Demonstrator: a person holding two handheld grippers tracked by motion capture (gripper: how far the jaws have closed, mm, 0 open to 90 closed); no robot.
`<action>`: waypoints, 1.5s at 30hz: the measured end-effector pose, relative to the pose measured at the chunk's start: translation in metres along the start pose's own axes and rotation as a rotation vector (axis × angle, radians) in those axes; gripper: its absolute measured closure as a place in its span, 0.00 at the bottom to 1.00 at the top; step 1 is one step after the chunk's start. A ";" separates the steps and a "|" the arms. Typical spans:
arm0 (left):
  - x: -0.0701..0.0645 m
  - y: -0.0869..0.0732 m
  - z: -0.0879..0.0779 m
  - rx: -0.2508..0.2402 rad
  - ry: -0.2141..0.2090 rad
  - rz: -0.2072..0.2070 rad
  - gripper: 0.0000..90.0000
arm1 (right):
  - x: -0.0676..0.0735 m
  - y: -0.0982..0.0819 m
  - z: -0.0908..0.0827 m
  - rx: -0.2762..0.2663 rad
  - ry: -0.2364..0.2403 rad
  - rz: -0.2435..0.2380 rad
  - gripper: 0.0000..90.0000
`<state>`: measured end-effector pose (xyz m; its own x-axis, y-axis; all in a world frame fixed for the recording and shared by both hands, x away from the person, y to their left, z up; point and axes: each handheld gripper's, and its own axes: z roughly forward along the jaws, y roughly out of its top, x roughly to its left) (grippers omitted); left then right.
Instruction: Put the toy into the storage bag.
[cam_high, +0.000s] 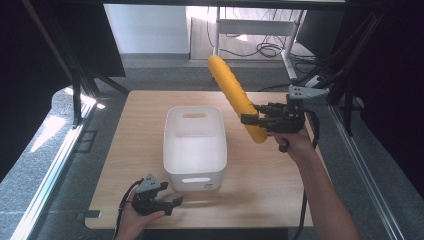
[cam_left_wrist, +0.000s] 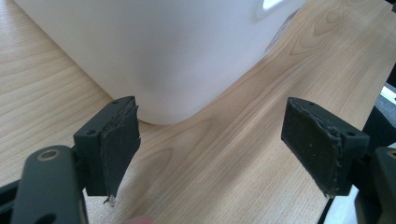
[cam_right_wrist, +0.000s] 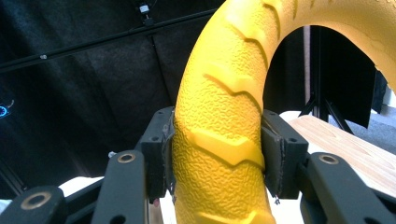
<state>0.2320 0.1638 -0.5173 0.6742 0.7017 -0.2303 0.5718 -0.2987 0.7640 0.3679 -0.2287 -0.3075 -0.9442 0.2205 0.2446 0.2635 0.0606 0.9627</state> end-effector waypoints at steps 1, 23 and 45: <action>0.000 0.000 0.000 0.000 0.000 0.000 0.22 | 0.001 0.001 0.001 -0.004 0.004 -0.002 0.58; -0.001 0.000 0.001 0.001 -0.004 0.004 0.22 | 0.025 0.017 0.020 -0.057 0.060 -0.048 0.58; 0.000 0.000 0.000 0.000 -0.005 0.000 0.22 | 0.032 0.011 0.051 -0.030 0.126 -0.046 0.58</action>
<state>0.2318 0.1638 -0.5169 0.6766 0.6986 -0.2327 0.5715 -0.2991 0.7641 0.3506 -0.1710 -0.2954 -0.9729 0.0939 0.2111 0.2154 0.0384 0.9758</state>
